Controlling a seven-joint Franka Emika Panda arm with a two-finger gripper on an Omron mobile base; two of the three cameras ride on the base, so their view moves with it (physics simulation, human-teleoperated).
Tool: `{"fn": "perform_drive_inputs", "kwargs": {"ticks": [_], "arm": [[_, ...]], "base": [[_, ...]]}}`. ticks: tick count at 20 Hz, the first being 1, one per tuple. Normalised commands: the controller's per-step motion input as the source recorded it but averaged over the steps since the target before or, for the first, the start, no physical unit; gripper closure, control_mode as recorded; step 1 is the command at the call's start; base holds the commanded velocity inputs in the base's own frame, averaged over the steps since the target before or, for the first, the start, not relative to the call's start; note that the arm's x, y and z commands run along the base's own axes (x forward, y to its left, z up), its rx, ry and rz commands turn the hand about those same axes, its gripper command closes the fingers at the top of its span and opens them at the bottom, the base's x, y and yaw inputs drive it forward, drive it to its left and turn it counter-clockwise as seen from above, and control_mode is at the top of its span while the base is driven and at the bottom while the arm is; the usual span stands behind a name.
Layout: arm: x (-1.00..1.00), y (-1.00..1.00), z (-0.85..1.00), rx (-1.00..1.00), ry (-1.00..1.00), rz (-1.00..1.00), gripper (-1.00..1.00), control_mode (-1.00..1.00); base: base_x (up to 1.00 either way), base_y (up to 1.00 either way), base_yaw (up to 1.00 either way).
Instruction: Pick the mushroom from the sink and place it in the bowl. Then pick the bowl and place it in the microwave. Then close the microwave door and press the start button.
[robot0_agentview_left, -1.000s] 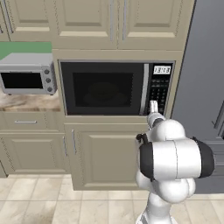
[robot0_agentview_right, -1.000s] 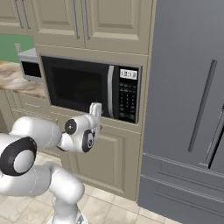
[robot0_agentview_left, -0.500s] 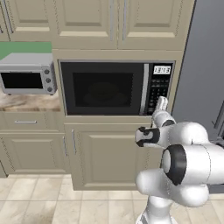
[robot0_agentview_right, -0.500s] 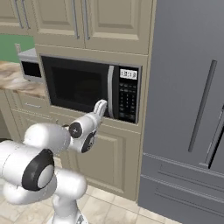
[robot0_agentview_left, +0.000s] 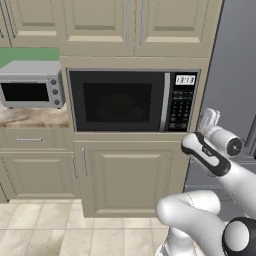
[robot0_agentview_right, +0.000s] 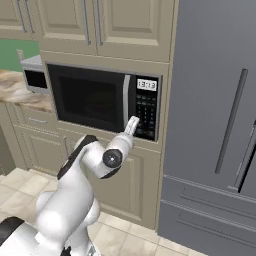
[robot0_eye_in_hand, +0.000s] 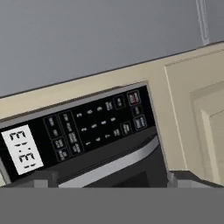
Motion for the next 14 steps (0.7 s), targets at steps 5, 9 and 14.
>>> {"fn": "perform_drive_inputs", "kwargs": {"ticks": [5, 9, 14], "arm": [[-0.20, -0.12, -0.29, 0.01, -0.01, 0.28, -1.00, -1.00], [-0.01, 0.10, -0.42, 0.00, -0.15, 0.28, -1.00, -1.00], [0.02, 0.28, -0.07, 0.00, -0.21, 0.14, -1.00, -1.00]], "base": [[0.00, 0.00, 0.00], [0.00, 0.00, 0.00], [0.00, 0.00, 0.00]]}}
